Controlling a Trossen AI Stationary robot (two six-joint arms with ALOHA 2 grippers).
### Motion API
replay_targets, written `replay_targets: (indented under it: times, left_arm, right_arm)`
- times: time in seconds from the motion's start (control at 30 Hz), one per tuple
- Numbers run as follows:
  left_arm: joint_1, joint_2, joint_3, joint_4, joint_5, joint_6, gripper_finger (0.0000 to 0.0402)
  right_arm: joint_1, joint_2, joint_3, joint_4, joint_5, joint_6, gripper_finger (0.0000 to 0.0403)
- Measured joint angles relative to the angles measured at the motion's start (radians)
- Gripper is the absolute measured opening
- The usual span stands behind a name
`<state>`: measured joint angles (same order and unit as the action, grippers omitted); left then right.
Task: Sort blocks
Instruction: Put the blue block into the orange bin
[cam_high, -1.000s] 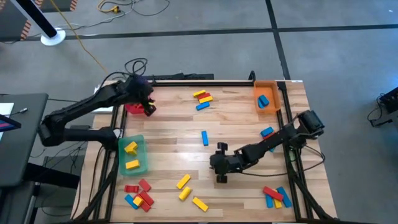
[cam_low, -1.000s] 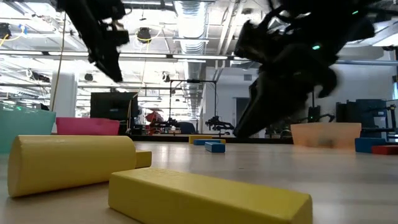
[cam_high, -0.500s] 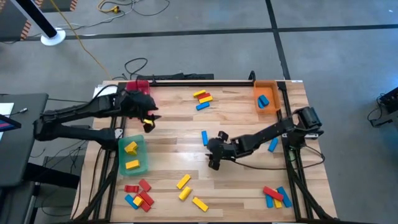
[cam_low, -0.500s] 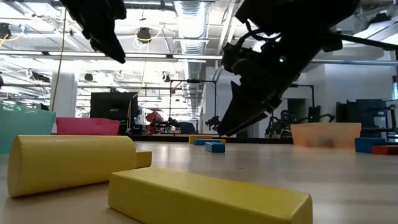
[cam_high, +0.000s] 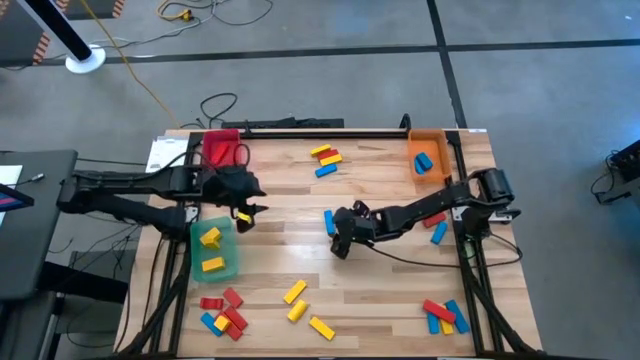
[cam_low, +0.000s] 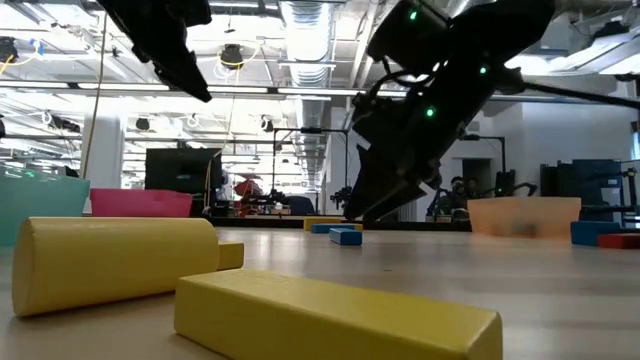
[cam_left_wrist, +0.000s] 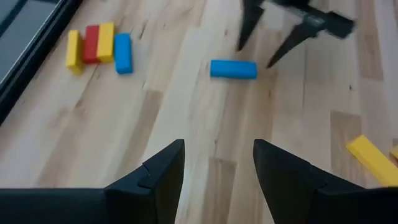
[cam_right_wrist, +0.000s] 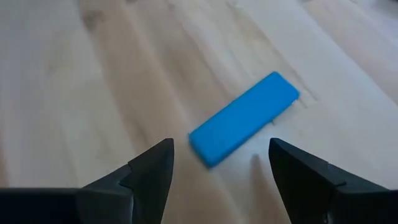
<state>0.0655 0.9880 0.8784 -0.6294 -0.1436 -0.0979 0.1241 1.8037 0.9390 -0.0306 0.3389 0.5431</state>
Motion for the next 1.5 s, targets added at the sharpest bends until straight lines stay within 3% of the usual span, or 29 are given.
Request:
replay_targets:
  times: [0.37, 0.8, 1.1, 1.5]
  left_arm:
    - [-0.113, 0.11, -0.002, 0.026, 0.009, 0.035, 0.0187]
    - [-0.338, 0.177, -0.002, 0.015, 0.202, -0.031, 0.0187]
    - [-0.466, 0.177, -0.002, -0.005, 0.203, -0.122, 0.0187]
    - [-0.484, 0.177, -0.002, 0.109, 0.153, -0.104, 0.0187]
  right_arm:
    - [-0.011, 0.011, 0.0, 0.017, -0.001, 0.029, 0.0277]
    - [0.039, 0.017, 0.0, -0.008, 0.0, -0.02, 0.0276]
    - [0.047, 0.017, 0.0, -0.013, -0.027, -0.055, 0.0276]
    - [-0.014, 0.017, 0.0, 0.033, -0.026, -0.039, 0.0276]
